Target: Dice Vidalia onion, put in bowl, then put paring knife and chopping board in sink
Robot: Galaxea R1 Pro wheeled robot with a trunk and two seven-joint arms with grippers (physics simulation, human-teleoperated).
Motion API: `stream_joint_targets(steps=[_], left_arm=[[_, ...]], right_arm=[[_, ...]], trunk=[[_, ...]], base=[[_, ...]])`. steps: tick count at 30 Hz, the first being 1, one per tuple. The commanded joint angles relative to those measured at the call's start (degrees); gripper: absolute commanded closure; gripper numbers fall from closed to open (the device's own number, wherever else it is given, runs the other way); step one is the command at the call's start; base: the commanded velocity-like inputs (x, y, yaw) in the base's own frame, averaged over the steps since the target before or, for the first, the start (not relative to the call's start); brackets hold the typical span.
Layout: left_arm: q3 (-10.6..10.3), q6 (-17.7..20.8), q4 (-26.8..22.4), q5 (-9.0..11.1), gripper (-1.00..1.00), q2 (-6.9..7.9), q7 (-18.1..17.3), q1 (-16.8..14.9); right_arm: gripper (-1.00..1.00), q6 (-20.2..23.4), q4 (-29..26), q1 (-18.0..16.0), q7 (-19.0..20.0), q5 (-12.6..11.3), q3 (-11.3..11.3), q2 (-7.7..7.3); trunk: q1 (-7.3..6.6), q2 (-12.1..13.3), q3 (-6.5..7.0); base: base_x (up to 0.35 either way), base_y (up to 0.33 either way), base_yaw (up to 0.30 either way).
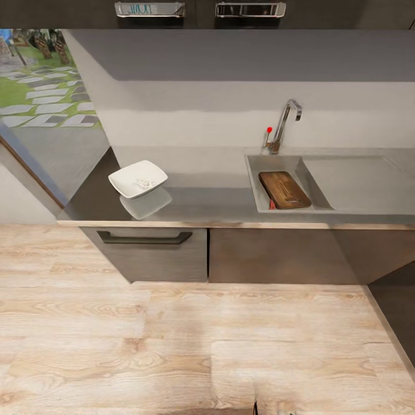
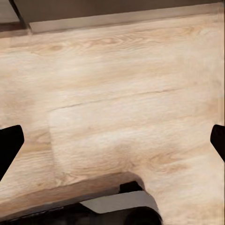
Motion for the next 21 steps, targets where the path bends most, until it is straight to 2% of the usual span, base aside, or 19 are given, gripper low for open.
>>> stream_joint_targets(steps=[1,2,3,5,6,10,13,15,17,19,21], left_arm=[[-0.25,-0.09,-0.22,0.34,-1.00,0.02,0.23,0.01],[-0.25,-0.11,-0.23,0.34,-1.00,0.02,0.23,0.01],[-0.25,-0.14,-0.25,0.34,-1.00,0.03,0.24,0.00],[-0.25,-0.21,-0.18,0.36,-1.00,0.07,0.28,0.00],[-0.17,-0.52,0.01,0.61,-1.00,0.82,0.39,0.00],[-0.16,-0.53,0.16,0.65,-1.00,1.19,0.39,0.00],[-0.16,-0.53,0.24,0.68,-1.00,1.26,0.39,0.00],[-0.16,-0.53,0.20,0.69,-1.00,1.27,0.39,0.00],[-0.11,-0.53,0.19,0.69,-1.00,1.36,0.39,0.00],[-0.09,-0.53,0.19,0.69,-1.00,1.61,0.41,0.00],[-0.08,-0.53,0.14,0.69,-1.00,1.79,0.45,0.00]], right_arm=[[-1.00,-1.46,6.70,2.83,-0.72,-0.77,0.39,4.27],[-1.00,-1.79,8.15,3.32,-0.74,-0.89,0.40,5.07],[-1.00,-2.43,11.56,4.26,-0.73,-1.12,0.37,6.61],[-1.00,-2.90,14.34,4.95,-0.56,-1.29,0.35,7.35],[-1.00,-3.35,17.39,5.33,0.01,-1.29,0.29,7.06],[-1.00,-3.43,17.45,5.33,6.38,-1.12,0.36,4.47],[-1.00,-3.41,17.31,5.48,15.98,-1.33,0.38,1.77],[-1.00,-3.38,17.26,5.93,20.10,-1.51,0.36,0.43],[-1.00,-3.37,17.27,6.84,21.30,-2.21,0.35,-0.04],[-1.00,-3.39,17.34,8.04,21.82,-4.72,0.34,-0.26],[-1.00,-3.42,17.40,10.04,22.21,-9.85,0.34,-0.79]], trunk=[[0.04,-0.10,-0.08],[0.04,-0.10,-0.08],[0.04,-0.10,-0.08],[0.04,-0.10,-0.08],[0.04,-0.10,-0.08],[0.04,-0.10,-0.08],[0.04,-0.10,-0.08],[0.04,-0.10,-0.08],[0.04,-0.10,-0.08],[0.04,-0.10,-0.08],[0.04,-0.10,-0.08]], base=[[0.000,0.000,0.000],[0.000,0.000,0.000],[0.000,0.000,0.000],[0.000,0.000,0.000],[0.000,0.000,0.000],[0.000,0.000,0.000],[0.000,0.000,0.000],[0.000,0.000,0.000],[0.000,0.000,0.000],[0.000,0.000,0.000],[0.000,0.000,0.000]])
